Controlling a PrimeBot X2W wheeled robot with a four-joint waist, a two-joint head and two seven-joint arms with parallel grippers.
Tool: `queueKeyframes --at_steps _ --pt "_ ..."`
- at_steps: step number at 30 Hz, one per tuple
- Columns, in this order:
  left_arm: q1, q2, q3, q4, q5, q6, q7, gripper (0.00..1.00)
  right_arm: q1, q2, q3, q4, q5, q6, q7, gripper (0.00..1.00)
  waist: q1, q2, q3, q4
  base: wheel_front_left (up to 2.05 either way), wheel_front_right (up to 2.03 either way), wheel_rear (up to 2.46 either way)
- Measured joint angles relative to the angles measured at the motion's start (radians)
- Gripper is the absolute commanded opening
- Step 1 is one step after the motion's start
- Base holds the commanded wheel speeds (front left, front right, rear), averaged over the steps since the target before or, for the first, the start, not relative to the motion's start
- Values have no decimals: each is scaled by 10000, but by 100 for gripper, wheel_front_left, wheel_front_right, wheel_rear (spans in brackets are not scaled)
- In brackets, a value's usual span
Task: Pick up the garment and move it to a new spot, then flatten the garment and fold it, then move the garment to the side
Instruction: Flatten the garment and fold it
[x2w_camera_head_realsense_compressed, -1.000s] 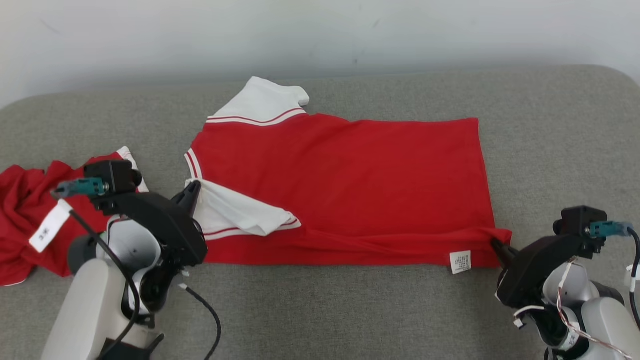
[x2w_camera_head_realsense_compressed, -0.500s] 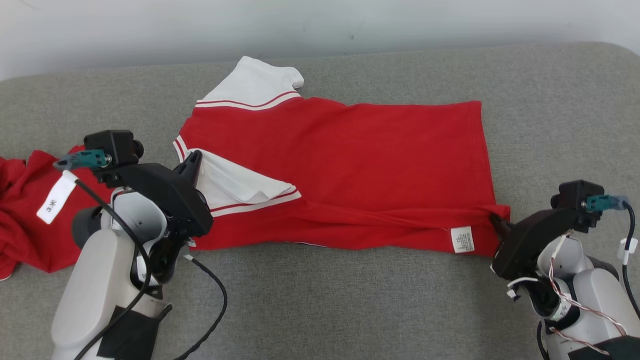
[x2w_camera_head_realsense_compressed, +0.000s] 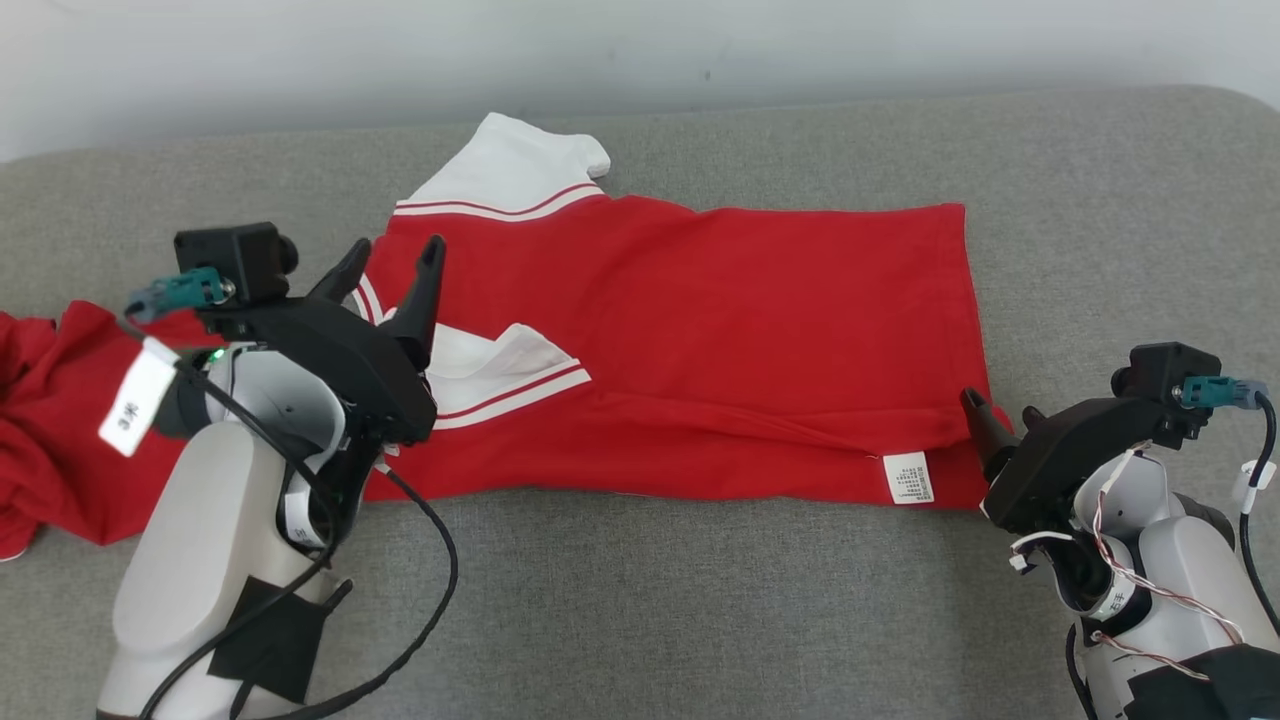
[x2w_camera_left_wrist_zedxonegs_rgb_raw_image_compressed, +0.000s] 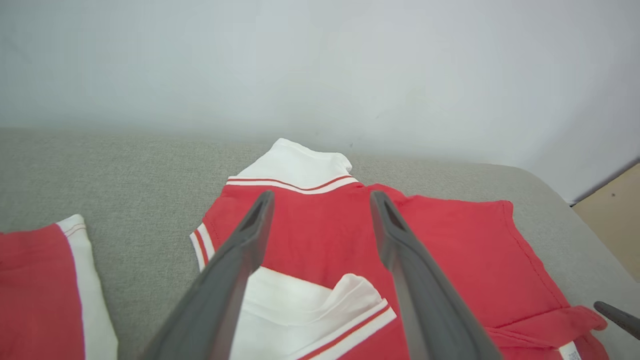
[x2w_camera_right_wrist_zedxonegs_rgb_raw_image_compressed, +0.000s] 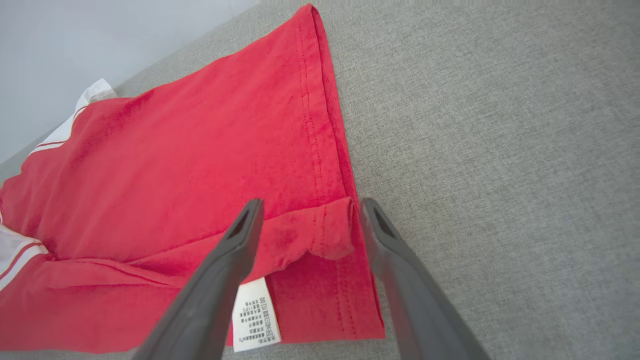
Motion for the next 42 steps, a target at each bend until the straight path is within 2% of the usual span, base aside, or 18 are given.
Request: queueKeyframes --at_steps 2,6,18,27,33,42 --pt "-2 38 -144 71 71 -268 -263 100 -1 0 -4 107 0 2 -123 100 -1 -1 -74 1 0 0 0" --pt "55 107 -272 247 257 -529 -779 100 19 2 -40 297 0 36 -403 100 -1 0 -279 -9 0 0 0" --pt "2037 915 -790 245 1053 -617 -2010 100 1265 -90 -265 -128 -94 270 -1413 100 -2 -1 -1239 57 0 0 0" --pt "2998 1262 -815 412 1185 -416 -2132 100 2130 -67 -198 -370 -184 272 -1484 100 -4 -2 -1619 115 0 0 0" --pt "2923 1279 -848 706 1302 -330 -1908 100 2053 -54 -6 -433 -257 272 -1473 100 -2 -2 -1252 58 0 0 0" --pt "2273 1329 -803 1440 1574 109 -1296 100 1323 -10 251 -539 -282 270 -1465 100 0 -1 -340 -55 0 0 0"
